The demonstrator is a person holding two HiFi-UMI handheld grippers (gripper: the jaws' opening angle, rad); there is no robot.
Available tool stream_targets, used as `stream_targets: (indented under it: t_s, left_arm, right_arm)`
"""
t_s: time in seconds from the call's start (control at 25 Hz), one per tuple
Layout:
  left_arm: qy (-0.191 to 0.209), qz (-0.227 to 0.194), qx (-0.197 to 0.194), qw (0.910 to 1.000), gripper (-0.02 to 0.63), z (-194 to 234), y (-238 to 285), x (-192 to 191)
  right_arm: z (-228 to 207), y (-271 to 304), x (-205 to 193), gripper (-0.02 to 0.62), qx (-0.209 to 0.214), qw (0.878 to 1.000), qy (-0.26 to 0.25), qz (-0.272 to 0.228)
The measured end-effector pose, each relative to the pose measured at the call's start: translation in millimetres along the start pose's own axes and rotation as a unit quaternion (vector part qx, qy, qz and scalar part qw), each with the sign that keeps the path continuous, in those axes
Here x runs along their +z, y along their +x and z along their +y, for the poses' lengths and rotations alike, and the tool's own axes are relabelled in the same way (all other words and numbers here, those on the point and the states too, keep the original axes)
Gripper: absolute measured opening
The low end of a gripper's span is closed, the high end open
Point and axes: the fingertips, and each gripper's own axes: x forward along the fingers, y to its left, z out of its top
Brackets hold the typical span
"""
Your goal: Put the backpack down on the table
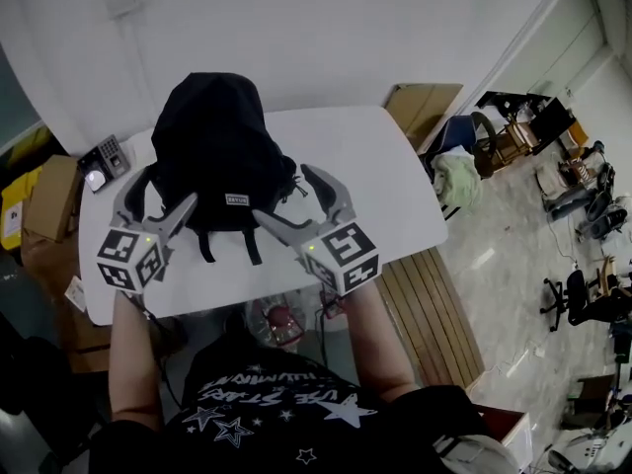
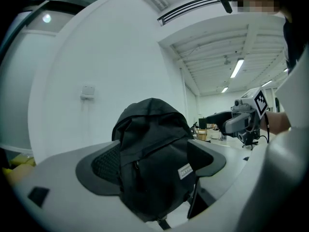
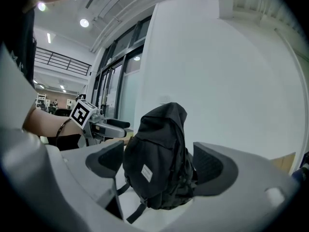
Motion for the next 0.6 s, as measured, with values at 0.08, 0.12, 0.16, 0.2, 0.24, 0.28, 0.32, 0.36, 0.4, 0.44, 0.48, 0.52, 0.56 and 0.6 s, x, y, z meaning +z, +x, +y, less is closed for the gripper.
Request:
stream_targets:
  t_s: [0.08, 0.12, 0.16, 0.2, 0.24, 0.28, 0.32, 0.36, 0.4, 0.44, 0.48, 0.52, 0.56, 0.6]
  left_arm:
    - [-0.006, 0.002, -0.005, 1.0000, 0.411, -15, -9, -3]
    - [-0.010, 0.002, -0.005, 0.9999, 0.411, -22, -14, -5]
    - [-0.013, 0.002, -0.002, 0.9999, 0.411, -28, -20, -7]
    - [-0.017, 0.002, 0.000, 0.9999, 0.411, -34, -26, -9]
    - [-0.023, 0.003, 0.000, 0.9997, 0.411, -40, -31, -12]
    - [-0.030, 0.004, -0.003, 0.9995, 0.410, -48, -36, -15]
    - [-0.038, 0.007, -0.008, 0.9992, 0.409, -56, -41, -18]
    - [-0.043, 0.011, -0.012, 0.9990, 0.405, -65, -45, -20]
    - [-0.043, 0.015, -0.014, 0.9989, 0.338, -73, -49, -22]
    - [-0.039, 0.018, -0.013, 0.9990, 0.280, -80, -53, -24]
    - [-0.036, 0.021, -0.011, 0.9991, 0.275, -86, -57, -26]
    - [-0.035, 0.024, -0.009, 0.9991, 0.260, -92, -60, -28]
    - [-0.036, 0.027, -0.007, 0.9990, 0.207, -96, -63, -30]
    - [-0.040, 0.030, -0.008, 0.9987, 0.167, -100, -65, -32]
  right_arm:
    - [9, -10, -5, 0.445, 0.009, 1.000, -0.002, 0.002]
    - [14, -15, -7, 0.445, 0.013, 1.000, -0.002, 0.002]
    - [18, -20, -10, 0.445, 0.018, 1.000, -0.001, 0.000]
    - [23, -25, -13, 0.445, 0.023, 1.000, 0.003, -0.002]
    - [26, -30, -16, 0.443, 0.028, 1.000, 0.008, -0.004]
    - [29, -35, -19, 0.443, 0.033, 0.999, 0.013, -0.006]
    - [32, -40, -21, 0.443, 0.039, 0.999, 0.020, -0.008]
    - [34, -44, -24, 0.443, 0.046, 0.999, 0.027, -0.011]
    - [37, -48, -27, 0.443, 0.051, 0.998, 0.035, -0.014]
    - [40, -52, -30, 0.443, 0.057, 0.997, 0.042, -0.018]
    - [43, -54, -34, 0.442, 0.062, 0.997, 0.050, -0.020]
    - [47, -57, -38, 0.442, 0.069, 0.996, 0.055, -0.021]
    - [50, -58, -42, 0.442, 0.075, 0.995, 0.058, -0.020]
    - [53, -60, -45, 0.440, 0.079, 0.995, 0.059, -0.019]
